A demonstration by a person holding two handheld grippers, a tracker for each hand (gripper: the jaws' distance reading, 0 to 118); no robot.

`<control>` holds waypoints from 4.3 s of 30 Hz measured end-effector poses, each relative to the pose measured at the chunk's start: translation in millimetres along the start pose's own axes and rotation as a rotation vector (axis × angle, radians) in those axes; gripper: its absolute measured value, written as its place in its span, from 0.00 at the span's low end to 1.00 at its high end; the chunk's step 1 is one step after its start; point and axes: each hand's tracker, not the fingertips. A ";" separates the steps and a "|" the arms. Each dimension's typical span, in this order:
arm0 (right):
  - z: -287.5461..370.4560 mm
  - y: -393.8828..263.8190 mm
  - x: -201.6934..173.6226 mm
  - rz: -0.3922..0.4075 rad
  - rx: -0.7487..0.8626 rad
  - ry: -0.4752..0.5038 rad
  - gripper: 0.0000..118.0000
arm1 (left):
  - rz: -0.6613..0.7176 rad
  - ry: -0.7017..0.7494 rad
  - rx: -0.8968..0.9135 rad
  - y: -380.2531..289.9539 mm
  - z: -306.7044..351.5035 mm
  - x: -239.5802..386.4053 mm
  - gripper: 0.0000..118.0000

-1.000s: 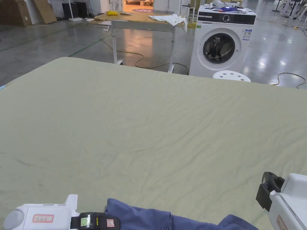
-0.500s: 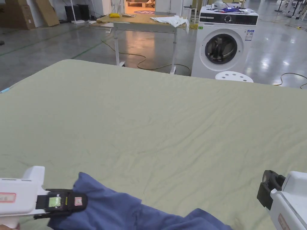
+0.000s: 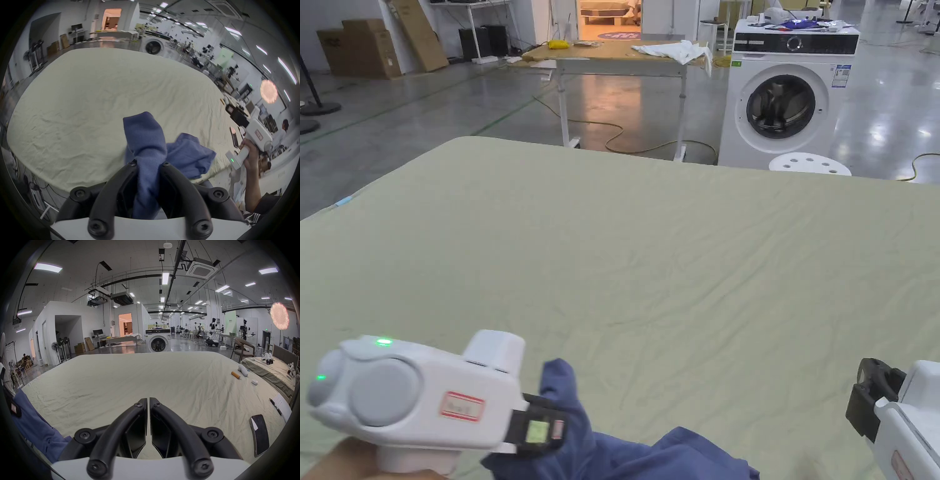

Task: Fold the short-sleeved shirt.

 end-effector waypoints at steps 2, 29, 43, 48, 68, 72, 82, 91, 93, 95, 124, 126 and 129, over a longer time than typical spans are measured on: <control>0.2 -0.5 0.8 -0.003 -0.001 -0.002 0.01 | -0.011 -0.037 -0.023 2.1 -15.7 19.0 0.13; 7.4 -7.9 17.0 -0.013 -0.024 -0.037 0.01 | 0.157 -0.264 0.053 11.6 -70.9 36.1 0.60; 6.9 -18.0 18.7 -0.006 -0.051 -0.048 0.01 | 0.163 -0.416 -0.139 -28.6 -170.4 51.8 0.08; 8.2 -17.4 18.8 -0.002 -0.048 -0.049 0.01 | 0.172 -0.406 -0.142 -34.6 -192.6 50.1 0.01; 11.1 21.2 -13.6 0.022 0.135 -0.050 0.01 | -0.114 0.102 0.630 17.7 -74.9 20.4 0.02; 12.0 31.6 -22.5 0.017 0.200 -0.066 0.01 | -0.133 0.278 0.825 20.0 -64.2 12.1 0.02; 29.0 44.8 -32.0 0.059 0.255 -0.094 0.01 | -0.113 0.361 0.906 11.9 -52.2 -3.1 0.02; 66.0 -36.1 -96.2 0.179 -0.038 0.237 0.01 | -0.143 0.359 0.829 -22.8 -54.9 -21.5 0.02; 61.6 -56.0 -111.7 0.206 -0.081 0.276 0.01 | -0.134 0.358 0.797 -30.3 -58.0 -27.9 0.02; 52.7 -73.8 -121.4 0.206 -0.119 0.273 0.01 | -0.117 0.351 0.773 -38.2 -60.0 -35.0 0.02; 27.7 -127.9 -88.3 0.092 -0.210 0.185 0.01 | 0.417 -0.765 -0.030 -58.3 -183.0 -114.8 0.73; 27.1 -128.4 -88.3 0.089 -0.211 0.186 0.01 | 0.407 -0.774 -0.046 -55.3 -190.7 -109.2 0.65; 27.5 -128.7 -87.4 0.090 -0.210 0.184 0.01 | 0.411 -0.725 -0.068 -54.4 -197.4 -97.5 0.31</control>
